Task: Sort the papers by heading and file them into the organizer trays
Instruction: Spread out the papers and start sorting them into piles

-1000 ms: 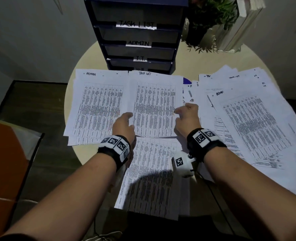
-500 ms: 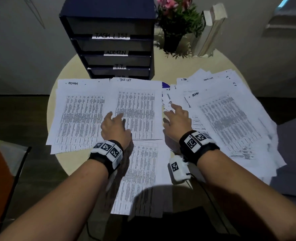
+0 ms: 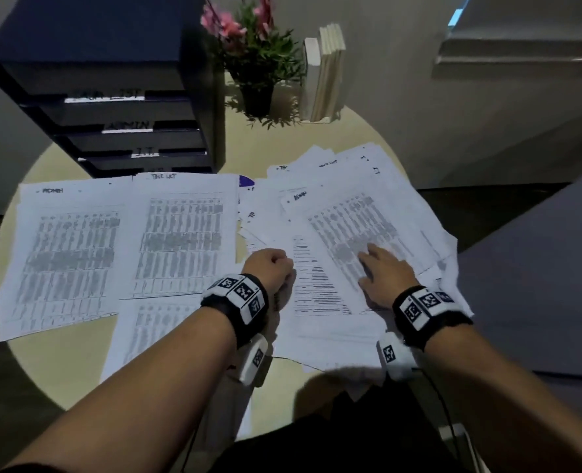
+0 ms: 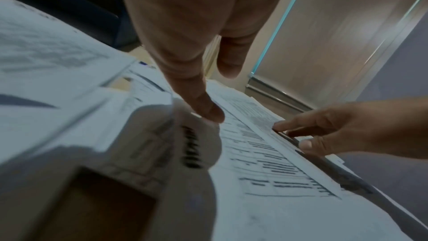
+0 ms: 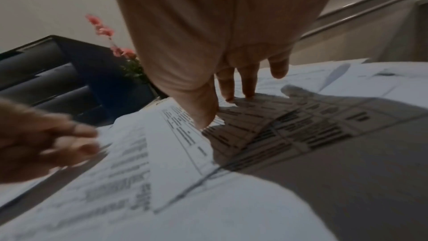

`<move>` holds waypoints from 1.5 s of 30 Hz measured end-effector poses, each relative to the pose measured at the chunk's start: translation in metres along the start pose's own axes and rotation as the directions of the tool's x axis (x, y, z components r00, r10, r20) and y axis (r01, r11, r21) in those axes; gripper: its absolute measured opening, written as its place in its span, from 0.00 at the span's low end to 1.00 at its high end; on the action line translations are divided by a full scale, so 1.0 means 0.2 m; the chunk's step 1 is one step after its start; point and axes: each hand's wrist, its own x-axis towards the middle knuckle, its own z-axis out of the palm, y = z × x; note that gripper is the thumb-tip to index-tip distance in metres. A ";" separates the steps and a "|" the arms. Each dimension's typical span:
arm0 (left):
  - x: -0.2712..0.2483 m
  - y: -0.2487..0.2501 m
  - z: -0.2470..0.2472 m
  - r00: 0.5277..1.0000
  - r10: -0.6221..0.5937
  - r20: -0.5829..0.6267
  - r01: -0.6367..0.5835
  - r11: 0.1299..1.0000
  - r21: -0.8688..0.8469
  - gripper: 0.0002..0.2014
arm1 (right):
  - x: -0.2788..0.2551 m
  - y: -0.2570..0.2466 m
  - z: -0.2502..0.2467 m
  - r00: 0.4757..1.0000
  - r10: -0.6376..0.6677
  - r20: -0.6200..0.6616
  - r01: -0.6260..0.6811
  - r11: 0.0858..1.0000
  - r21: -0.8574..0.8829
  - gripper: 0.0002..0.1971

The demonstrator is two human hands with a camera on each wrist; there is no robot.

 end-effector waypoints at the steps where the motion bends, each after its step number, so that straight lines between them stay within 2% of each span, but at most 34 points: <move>1: 0.01 0.02 0.05 1.000 -0.021 0.003 0.021 1.000 0.013 0.05 | -0.01 0.01 0.02 0.999 -0.038 0.023 0.038 0.999 0.002 0.30; 3: 0.05 0.06 0.13 0.999 -0.050 -0.020 0.051 0.998 0.034 0.10 | -0.04 0.02 0.05 0.992 -0.120 0.028 0.121 0.993 -0.014 0.25; 5: 0.07 0.11 0.19 0.992 -0.102 -0.074 0.108 0.991 0.077 0.24 | -0.08 0.03 0.05 0.981 -0.192 0.007 0.192 0.981 -0.040 0.17; 6: 0.07 0.13 0.21 0.991 -0.101 -0.083 0.109 0.990 0.094 0.24 | -0.08 0.04 0.05 0.976 -0.217 -0.003 0.217 0.975 -0.039 0.15; 8: 0.07 0.16 0.25 0.990 -0.040 -0.135 0.057 0.991 0.123 0.09 | -0.07 0.08 0.02 0.973 -0.226 -0.049 0.229 0.972 0.053 0.12; 9: 0.08 0.15 0.27 0.985 -0.006 -0.175 0.028 0.992 0.127 0.08 | -0.06 0.11 0.00 0.973 -0.204 -0.106 0.217 0.968 0.128 0.14; 10: 0.08 0.13 0.28 0.979 0.037 -0.201 -0.005 0.987 0.160 0.09 | -0.04 0.14 -0.02 0.974 -0.146 -0.175 0.179 0.965 0.193 0.20; 12: 0.04 0.12 0.29 0.972 0.125 -0.201 -0.085 0.976 0.199 0.04 | 0.01 0.21 -0.07 0.962 0.041 -0.269 0.055 0.939 0.339 0.35; 13: 0.02 0.11 0.29 0.971 0.158 -0.177 -0.122 0.972 0.202 0.05 | 0.04 0.25 -0.08 0.952 0.140 -0.272 -0.010 0.902 0.432 0.40; 14: -0.01 0.09 0.29 0.975 0.172 -0.140 -0.146 0.974 0.175 0.08 | 0.06 0.29 -0.10 0.947 0.212 -0.240 -0.056 0.847 0.528 0.42; 15: -0.02 0.08 0.29 0.982 0.166 -0.094 -0.151 0.977 0.152 0.11 | 0.08 0.32 -0.11 0.950 0.232 -0.210 -0.047 0.769 0.637 0.41; 16: -0.04 0.06 0.29 0.985 0.163 -0.048 -0.155 0.978 0.141 0.13 | 0.09 0.34 -0.12 0.959 0.219 -0.178 -0.023 0.691 0.723 0.37; 17: -0.05 0.04 0.29 0.987 0.160 -0.029 -0.152 0.973 0.174 0.15 | 0.09 0.35 -0.12 0.969 0.181 -0.167 0.008 0.654 0.756 0.32; 18: -0.05 0.03 0.28 0.984 0.175 -0.045 -0.158 0.956 0.249 0.16 | 0.08 0.36 -0.13 0.976 0.155 -0.152 0.008 0.675 0.738 0.28; 20: -0.03 0.00 0.26 0.966 0.201 -0.162 -0.110 0.888 0.446 0.16 | 0.09 0.38 -0.13 0.978 0.165 -0.127 -0.049 0.775 0.630 0.24; 23: -0.01 -0.03 0.20 0.935 0.049 -0.352 0.151 0.841 0.520 0.25 | 0.12 0.40 -0.11 0.977 0.118 -0.178 -0.035 0.911 0.410 0.12; 25: 0.00 -0.04 0.16 0.931 -0.021 -0.366 0.213 0.843 0.493 0.32 | 0.13 0.40 -0.09 0.978 0.114 -0.172 -0.045 0.931 0.362 0.12; 27: 0.01 -0.04 0.15 0.932 -0.031 -0.362 0.224 0.834 0.504 0.35 | 0.13 0.38 -0.07 0.970 0.142 -0.198 -0.051 0.913 0.404 0.12; 30: 0.02 -0.05 0.14 0.934 -0.047 -0.355 0.262 0.764 0.589 0.37 | 0.13 0.32 -0.06 0.955 0.170 -0.243 -0.039 0.885 0.463 0.12; 32: 0.01 -0.06 0.15 0.944 -0.035 -0.329 0.238 0.763 0.601 0.39 | 0.14 0.30 -0.05 0.955 0.171 -0.244 -0.038 0.882 0.469 0.12; 35: 0.01 -0.08 0.16 0.950 -0.006 -0.311 0.188 0.808 0.558 0.39 | 0.15 0.28 -0.05 0.958 0.153 -0.243 -0.031 0.896 0.443 0.12; 37: 0.00 -0.09 0.16 0.938 0.028 -0.347 0.146 0.872 0.466 0.39 | 0.16 0.28 -0.04 0.955 0.162 -0.250 -0.030 0.887 0.461 0.11; 39: 0.00 -0.11 0.14 0.911 0.106 -0.397 0.045 0.935 0.352 0.42 | 0.16 0.28 -0.04 0.949 0.176 -0.262 -0.032 0.880 0.475 0.11; 41: -0.01 -0.12 0.12 0.887 0.160 -0.434 -0.034 0.959 0.283 0.42 | 0.16 0.28 -0.04 0.933 0.196 -0.302 -0.036 0.886 0.462 0.11; 43: -0.02 -0.10 0.10 0.878 0.138 -0.458 -0.044 0.977 0.210 0.40 | 0.15 0.29 -0.05 0.896 0.248 -0.370 -0.050 0.881 0.470 0.10; 45: -0.02 -0.10 0.06 0.871 0.083 -0.484 -0.004 0.987 0.162 0.29 | 0.15 0.32 -0.06 0.874 0.292 -0.389 -0.075 0.871 0.485 0.09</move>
